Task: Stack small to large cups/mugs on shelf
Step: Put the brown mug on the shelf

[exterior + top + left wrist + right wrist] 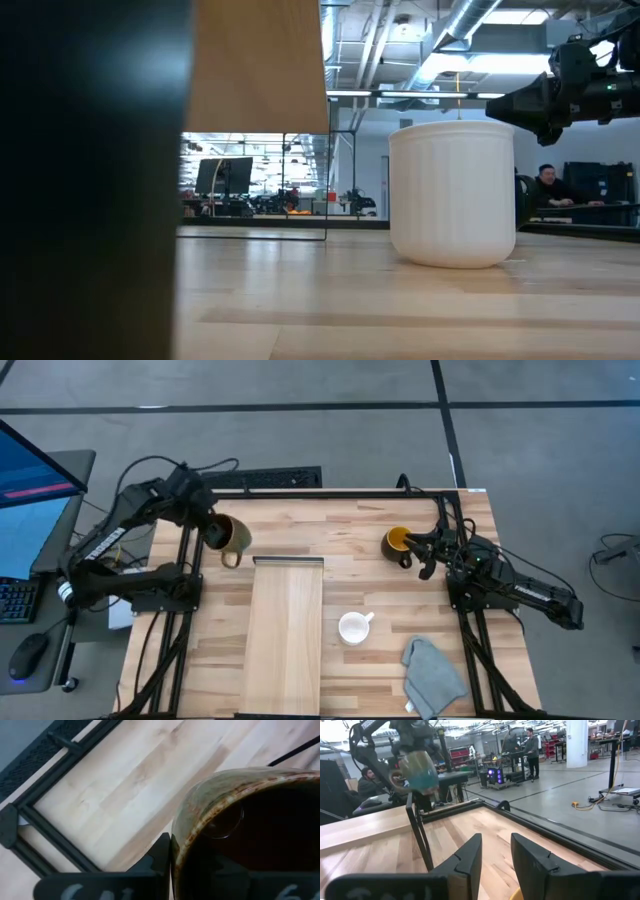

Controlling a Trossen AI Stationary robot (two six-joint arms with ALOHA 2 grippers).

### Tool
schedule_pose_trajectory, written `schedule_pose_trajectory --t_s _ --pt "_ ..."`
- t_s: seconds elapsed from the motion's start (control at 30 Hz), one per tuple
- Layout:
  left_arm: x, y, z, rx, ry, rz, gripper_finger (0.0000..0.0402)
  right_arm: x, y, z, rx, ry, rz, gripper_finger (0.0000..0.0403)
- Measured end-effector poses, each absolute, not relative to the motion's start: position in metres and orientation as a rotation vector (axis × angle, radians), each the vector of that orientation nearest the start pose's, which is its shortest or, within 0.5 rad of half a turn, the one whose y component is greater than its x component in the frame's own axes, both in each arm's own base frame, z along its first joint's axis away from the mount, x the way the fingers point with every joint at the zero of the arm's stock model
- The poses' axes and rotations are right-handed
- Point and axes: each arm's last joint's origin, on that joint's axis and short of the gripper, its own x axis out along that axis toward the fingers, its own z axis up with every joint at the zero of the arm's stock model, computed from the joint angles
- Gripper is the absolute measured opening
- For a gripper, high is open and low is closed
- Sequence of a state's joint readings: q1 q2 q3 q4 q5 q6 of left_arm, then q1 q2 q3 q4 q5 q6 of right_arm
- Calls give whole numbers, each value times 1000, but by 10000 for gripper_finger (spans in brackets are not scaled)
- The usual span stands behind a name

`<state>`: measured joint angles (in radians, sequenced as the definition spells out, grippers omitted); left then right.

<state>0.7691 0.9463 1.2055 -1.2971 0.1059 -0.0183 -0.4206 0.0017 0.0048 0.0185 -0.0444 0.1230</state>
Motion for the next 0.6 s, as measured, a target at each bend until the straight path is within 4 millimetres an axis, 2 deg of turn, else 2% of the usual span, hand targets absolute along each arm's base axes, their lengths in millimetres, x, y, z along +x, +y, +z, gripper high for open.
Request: schedule_pose_trajectory --t_s 0.2,0.3,0.43,0.6 --pt "92 73 398 -468 865 601 21 90 -39 167 117 -44 -374 127" --pt "87 63 412 -497 846 607 21 89 -39 167 116 -45 -374 127" --pt "83 52 421 -555 836 618 21 90 -39 167 117 -44 -374 127" --pt "86 44 422 -655 828 610 21 90 -39 167 117 -44 -374 127"
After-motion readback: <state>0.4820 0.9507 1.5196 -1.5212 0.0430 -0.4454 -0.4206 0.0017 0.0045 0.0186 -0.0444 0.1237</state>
